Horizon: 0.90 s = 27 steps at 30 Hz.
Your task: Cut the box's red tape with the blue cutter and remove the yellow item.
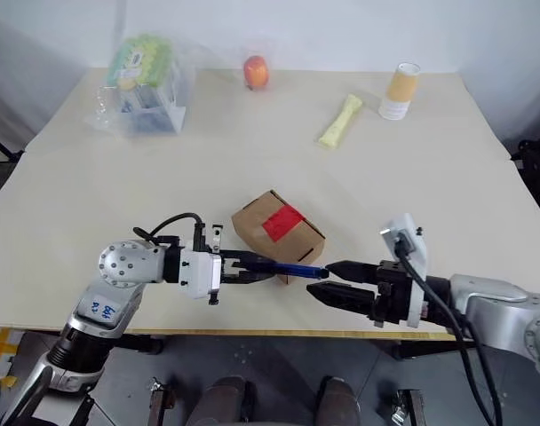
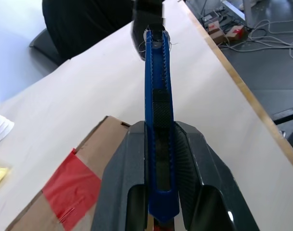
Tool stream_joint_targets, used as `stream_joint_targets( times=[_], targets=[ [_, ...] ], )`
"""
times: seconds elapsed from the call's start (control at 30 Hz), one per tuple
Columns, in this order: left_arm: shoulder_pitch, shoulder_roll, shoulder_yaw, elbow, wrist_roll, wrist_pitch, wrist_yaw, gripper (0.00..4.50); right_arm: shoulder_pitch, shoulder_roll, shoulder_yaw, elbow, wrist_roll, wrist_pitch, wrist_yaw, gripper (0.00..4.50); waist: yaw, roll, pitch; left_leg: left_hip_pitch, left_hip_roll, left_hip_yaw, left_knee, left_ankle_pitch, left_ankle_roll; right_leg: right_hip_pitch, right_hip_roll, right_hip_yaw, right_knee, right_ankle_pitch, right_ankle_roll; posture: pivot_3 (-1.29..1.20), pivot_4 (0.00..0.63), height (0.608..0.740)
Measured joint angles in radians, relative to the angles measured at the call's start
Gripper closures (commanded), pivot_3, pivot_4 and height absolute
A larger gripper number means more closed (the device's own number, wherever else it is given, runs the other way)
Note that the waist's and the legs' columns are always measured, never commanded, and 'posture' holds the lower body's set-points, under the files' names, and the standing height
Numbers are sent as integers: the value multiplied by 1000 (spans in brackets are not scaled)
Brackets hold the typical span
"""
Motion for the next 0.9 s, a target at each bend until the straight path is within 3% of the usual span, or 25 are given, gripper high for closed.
stream_joint_targets(
  times=[0.3, 0.4, 0.77, 0.87, 0.9],
  targets=[
    [-22, -10, -27, 39, 37, -28, 13, 4073, -100, 56, 128, 42, 92, -61, -190, 301, 3, 0, 0, -1, 0, 0, 0, 0, 0, -1, 0, 0, -1, 0, 0, 0, 150, 740],
    [-26, -13, -29, 40, 41, -30, 18, 4073, -101, 56, 133, 59, 101, -62, -208, 828, 2, 0, 0, -1, 0, 0, 0, 0, 0, -1, 0, 0, -1, 0, 0, 0, 150, 740],
    [-37, -18, -32, 58, 56, -45, 34, 4073, -114, 72, 152, 75, 117, -62, -226, 4280, 1, 0, 0, -2, 0, 0, 0, 0, 0, -1, 0, 0, -1, 0, 0, 0, 150, 740],
    [-37, -18, -33, 61, 57, -49, 37, 4073, -115, 74, 153, 76, 117, -62, -226, 4339, 1, 0, 0, -2, 0, 0, 0, 0, 0, -1, 0, 0, -1, 0, 0, 0, 150, 740],
    [-37, -18, -33, 61, 57, -49, 37, 3723, -115, 74, 153, 77, 116, -62, -226, 4339, 2, 0, 0, -2, 0, 0, 0, 0, 0, -1, 0, 0, -1, 0, 0, 0, 150, 740]
  ],
)
